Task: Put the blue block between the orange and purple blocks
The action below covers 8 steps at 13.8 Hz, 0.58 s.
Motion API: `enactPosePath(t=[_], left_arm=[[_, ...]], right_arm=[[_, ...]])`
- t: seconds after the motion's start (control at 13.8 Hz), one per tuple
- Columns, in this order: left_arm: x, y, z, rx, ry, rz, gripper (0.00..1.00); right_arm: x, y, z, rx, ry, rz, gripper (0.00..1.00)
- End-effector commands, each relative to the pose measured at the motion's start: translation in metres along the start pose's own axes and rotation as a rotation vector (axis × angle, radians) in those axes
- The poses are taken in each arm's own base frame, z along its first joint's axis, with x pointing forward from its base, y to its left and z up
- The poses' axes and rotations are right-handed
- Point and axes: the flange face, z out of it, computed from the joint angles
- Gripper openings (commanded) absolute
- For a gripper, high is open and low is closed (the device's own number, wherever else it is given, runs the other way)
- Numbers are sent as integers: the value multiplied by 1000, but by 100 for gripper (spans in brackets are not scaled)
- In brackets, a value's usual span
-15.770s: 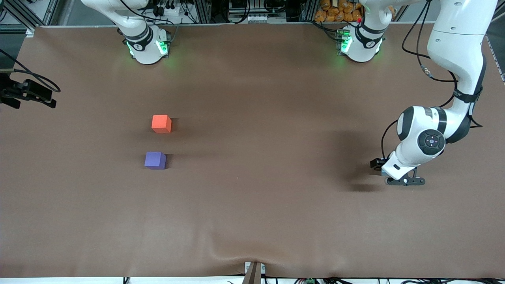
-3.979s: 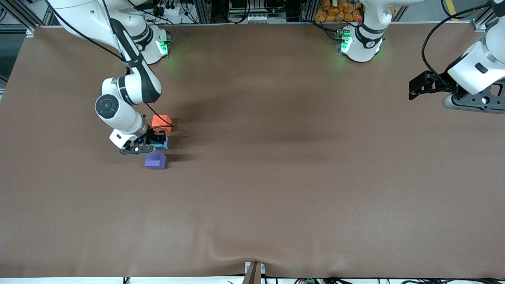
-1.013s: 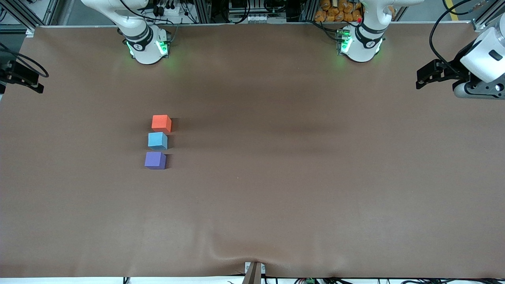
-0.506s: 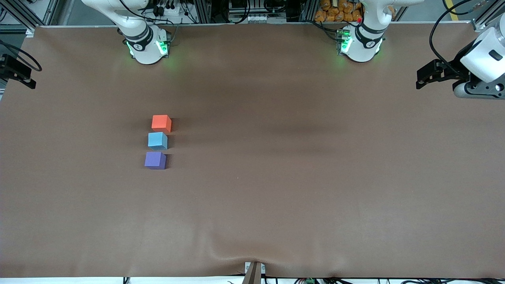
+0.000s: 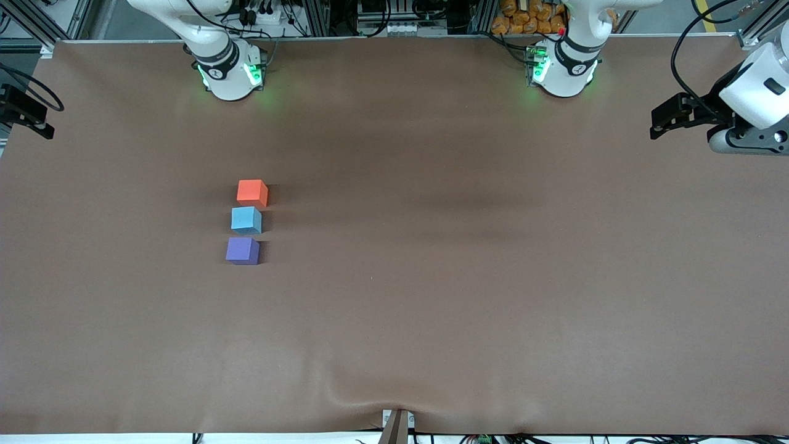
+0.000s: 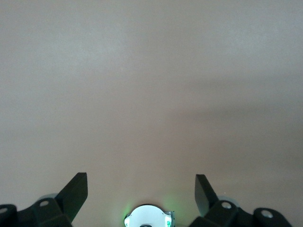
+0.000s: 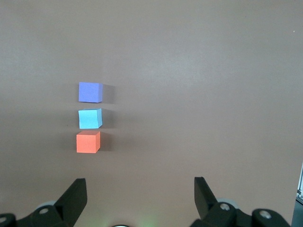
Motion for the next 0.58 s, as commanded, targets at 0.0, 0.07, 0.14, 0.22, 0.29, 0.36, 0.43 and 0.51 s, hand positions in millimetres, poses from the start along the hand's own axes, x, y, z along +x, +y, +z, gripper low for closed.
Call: enactPosePath(t=[0.0,0.07,0.14,0.22,0.29,0.36,0.43,0.51], left_arm=[[2,-3,-3,12,6,9,100],[7,-4,-2,26,20,22,100],[12,-2,0,45,34,50,100],[13,-1,0,56,37,66,100],[13,-2,0,61,37,67,100],[13,-2,0,61,37,66,100],[13,-2,0,61,37,67,100],[13,-2,0,61,37,67,100]], right_arm=[[2,-4,-3,-3,4,4,100],[3,-5,-3,-3,4,16,100],[3,-5,-3,-3,4,22,100],[3,-5,-3,-3,4,24,100],[3,-5,-2,-3,2,24,100],[3,-5,-1,-1,1,24,100],[3,-5,-2,-1,3,24,100],[3,-6,-1,0,1,22,100]])
